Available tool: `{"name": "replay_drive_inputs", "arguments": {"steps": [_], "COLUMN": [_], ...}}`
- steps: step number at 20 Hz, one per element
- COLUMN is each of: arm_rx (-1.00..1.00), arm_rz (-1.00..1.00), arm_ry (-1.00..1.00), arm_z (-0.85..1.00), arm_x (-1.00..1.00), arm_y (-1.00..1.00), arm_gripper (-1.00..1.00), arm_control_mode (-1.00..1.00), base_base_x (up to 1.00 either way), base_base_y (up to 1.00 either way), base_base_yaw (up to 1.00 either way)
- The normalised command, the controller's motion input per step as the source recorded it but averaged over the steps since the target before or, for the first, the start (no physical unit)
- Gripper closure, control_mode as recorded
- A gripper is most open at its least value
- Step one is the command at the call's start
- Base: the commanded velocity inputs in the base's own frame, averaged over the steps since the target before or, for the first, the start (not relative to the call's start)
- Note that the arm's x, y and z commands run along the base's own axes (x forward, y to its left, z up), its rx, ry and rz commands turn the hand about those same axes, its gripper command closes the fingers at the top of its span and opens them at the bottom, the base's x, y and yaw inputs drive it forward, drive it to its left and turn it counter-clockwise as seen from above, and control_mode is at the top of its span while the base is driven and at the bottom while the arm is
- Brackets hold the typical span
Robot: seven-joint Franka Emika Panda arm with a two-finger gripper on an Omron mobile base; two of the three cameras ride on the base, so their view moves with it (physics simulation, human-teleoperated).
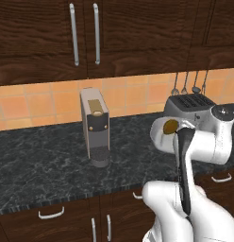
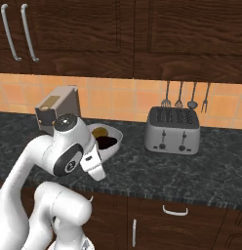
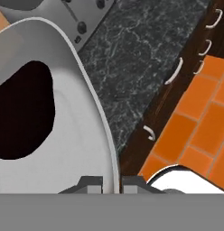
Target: Take the meat container that has the chicken drumstick and place it on the second highest rack of the freezer. Then take the vegetable container that has the avocados and place it on the highest rack of the freezer.
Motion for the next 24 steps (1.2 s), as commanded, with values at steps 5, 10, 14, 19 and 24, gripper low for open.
{"name": "replay_drive_inputs", "arguments": {"steps": [5, 10, 14, 19, 24], "arm_rx": [0.10, 0.20, 0.12, -0.04, 0.00], "arm_rz": [-0.04, 0.00, -0.12, -0.30, -0.05], "arm_ry": [-0.03, -0.01, -0.02, -0.01, 0.00], "arm_z": [0.86, 0.46, 0.19, 0.01, 0.09], "arm_x": [-0.38, -0.51, -0.47, -0.02, -0.08], "arm_y": [0.34, 0.15, 0.16, 0.13, 0.00], "arm_gripper": [1.00, 1.00, 1.00, 1.00, 1.00], "arm_control_mode": [-1.00, -1.00, -1.00, -1.00, -1.00], "base_base_x": [0.00, 0.00, 0.00, 0.00, 0.00], "base_base_y": [0.00, 0.00, 0.00, 0.00, 0.00], "base_base_yaw": [0.00, 0.00, 0.00, 0.00, 0.00]}}
